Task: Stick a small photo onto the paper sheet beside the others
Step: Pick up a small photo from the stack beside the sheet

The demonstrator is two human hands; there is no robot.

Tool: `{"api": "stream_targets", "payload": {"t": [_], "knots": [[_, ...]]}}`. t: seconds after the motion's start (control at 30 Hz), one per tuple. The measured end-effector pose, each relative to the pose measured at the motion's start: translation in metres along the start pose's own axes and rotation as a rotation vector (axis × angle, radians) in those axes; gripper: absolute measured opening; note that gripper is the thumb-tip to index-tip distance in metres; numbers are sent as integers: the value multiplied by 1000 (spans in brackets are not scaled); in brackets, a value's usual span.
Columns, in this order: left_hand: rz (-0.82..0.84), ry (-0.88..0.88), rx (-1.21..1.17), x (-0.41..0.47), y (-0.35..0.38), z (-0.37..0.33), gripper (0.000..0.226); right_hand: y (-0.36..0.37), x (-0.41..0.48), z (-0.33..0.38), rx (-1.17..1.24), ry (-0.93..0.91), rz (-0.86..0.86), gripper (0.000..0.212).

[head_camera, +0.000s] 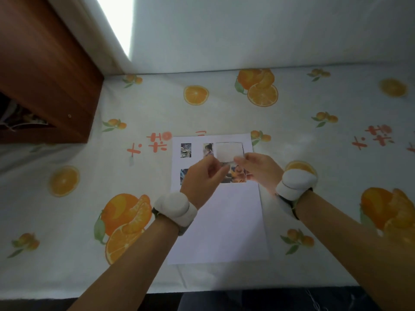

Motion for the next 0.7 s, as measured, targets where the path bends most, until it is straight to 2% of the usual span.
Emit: {"api": "stream_targets", "payload": {"t": [0.17,0.33,0.57,0.7], "knots": [[59,-47,-47,2,-4,7,21,16,-1,0,118,38,58,13],[117,-104,-84,3,-4,12,28,30,-2,1,218,72,112,30],[193,-131,-189,-1,-3,10,29,39,0,-6,282,98,185,15],[219,-145,-206,-2,-1,10,27,39,0,-9,283,97,194,18]]}}
Point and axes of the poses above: each hand's wrist, its own x-axis towards the middle knuckle, its own y-axis out of the palm, z = x × y, the point moved 8 cm from there along x, towards the middle knuckle, and after that the axes turned 5 degrees about -x, right-handed, at the moved point
